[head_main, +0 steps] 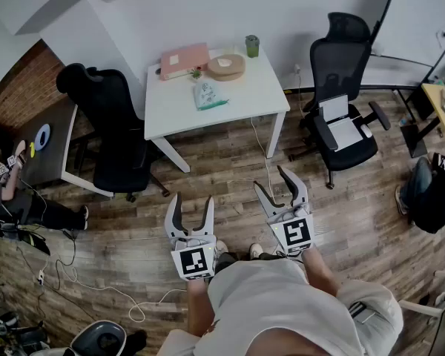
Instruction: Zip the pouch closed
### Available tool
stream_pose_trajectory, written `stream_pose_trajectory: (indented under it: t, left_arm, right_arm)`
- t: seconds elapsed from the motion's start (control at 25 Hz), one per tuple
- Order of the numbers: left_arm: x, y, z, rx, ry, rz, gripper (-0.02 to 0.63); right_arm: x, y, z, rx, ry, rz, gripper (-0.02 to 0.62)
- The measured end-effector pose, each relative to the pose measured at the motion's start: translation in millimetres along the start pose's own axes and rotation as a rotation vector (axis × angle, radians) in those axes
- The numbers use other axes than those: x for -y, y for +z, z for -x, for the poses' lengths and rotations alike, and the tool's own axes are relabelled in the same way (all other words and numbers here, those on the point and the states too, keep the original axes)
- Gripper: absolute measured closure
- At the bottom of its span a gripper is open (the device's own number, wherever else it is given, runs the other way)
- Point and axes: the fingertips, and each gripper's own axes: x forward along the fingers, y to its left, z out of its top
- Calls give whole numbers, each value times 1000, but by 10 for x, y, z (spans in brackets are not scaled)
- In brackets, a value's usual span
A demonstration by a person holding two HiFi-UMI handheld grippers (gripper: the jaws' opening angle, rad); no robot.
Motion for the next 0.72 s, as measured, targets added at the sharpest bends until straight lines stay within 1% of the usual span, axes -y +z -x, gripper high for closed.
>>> stream_pose_trajectory:
  t: [0.12,0.2,0.28,0.44,0.6,0.72]
  left_arm:
    - [68,-37,27,-15,16,14,313]
    - [102,-49,25,-17,19,18,313]
    - [113,-73,9,-25,24,17,313]
    - [100,-50,-92,-11,24,8,313]
    - [60,-74,-247,-8,19,18,313]
    - [-20,-85,-387,1,21,30,314]
  right_arm:
    - [18,6,36,17,20,-6,334]
    - [19,-16,39,18,35,-16,302]
    - [15,-13,20,19,53,-14,287]
    - [46,-30,-65,16,61,-11,287]
    - [122,-93,-193,0,51,-32,288]
    - [163,-105,-323,-7,48,-19,288]
